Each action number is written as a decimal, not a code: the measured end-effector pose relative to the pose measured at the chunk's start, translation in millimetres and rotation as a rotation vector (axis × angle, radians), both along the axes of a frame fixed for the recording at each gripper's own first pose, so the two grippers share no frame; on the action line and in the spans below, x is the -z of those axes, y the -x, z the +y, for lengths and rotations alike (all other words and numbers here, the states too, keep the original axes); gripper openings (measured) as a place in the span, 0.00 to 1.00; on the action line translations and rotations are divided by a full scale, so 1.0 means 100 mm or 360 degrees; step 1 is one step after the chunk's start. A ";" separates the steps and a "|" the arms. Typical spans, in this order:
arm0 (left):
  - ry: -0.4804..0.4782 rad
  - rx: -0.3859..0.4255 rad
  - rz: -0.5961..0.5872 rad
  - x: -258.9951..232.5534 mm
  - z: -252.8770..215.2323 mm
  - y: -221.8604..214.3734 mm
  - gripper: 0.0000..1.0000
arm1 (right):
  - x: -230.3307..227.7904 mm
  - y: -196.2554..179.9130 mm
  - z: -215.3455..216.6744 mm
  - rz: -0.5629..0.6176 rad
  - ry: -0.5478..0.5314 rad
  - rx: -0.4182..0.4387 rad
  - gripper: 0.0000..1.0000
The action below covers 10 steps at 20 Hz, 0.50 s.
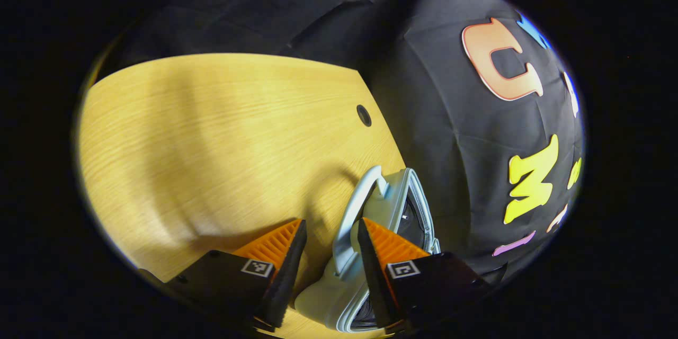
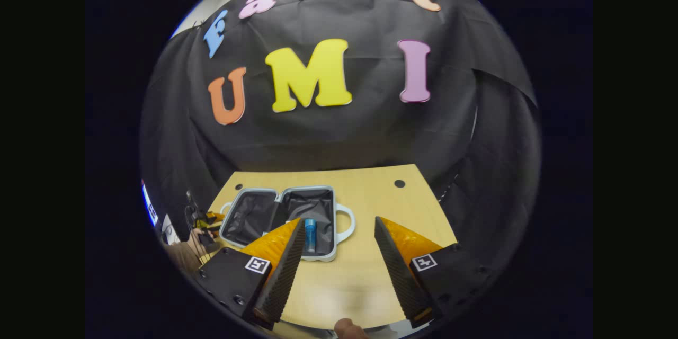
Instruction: First open the suitcase, pack the skin care products into it, and then close the suitcase.
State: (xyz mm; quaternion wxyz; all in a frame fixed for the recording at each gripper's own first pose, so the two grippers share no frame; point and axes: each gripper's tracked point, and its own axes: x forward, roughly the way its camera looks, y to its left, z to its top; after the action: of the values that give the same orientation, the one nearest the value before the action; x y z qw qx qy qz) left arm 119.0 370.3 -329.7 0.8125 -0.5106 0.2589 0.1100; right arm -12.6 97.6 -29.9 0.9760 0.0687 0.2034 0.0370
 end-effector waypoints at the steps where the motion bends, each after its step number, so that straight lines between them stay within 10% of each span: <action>1: -0.0004 -0.0007 -0.0001 -0.01 0.00 -0.05 0.70 | 0.01 0.06 -0.06 0.0002 -0.0021 0.0028 0.78; 2: -0.0037 -0.0033 -0.0017 -0.04 0.04 -0.08 0.32 | 0.03 0.11 -0.11 0.0008 -0.0032 0.0048 0.78; 10: -0.0392 0.0054 0.0031 -0.47 0.10 -0.12 0.08 | -0.04 0.24 -0.59 -0.0058 -0.0109 0.0178 0.77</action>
State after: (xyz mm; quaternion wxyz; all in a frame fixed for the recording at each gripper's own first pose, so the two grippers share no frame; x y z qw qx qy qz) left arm 130.7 380.4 -282.3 0.8683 -0.4012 0.2600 0.1322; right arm -36.2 38.8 -25.8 0.9771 0.1127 0.1802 -0.0094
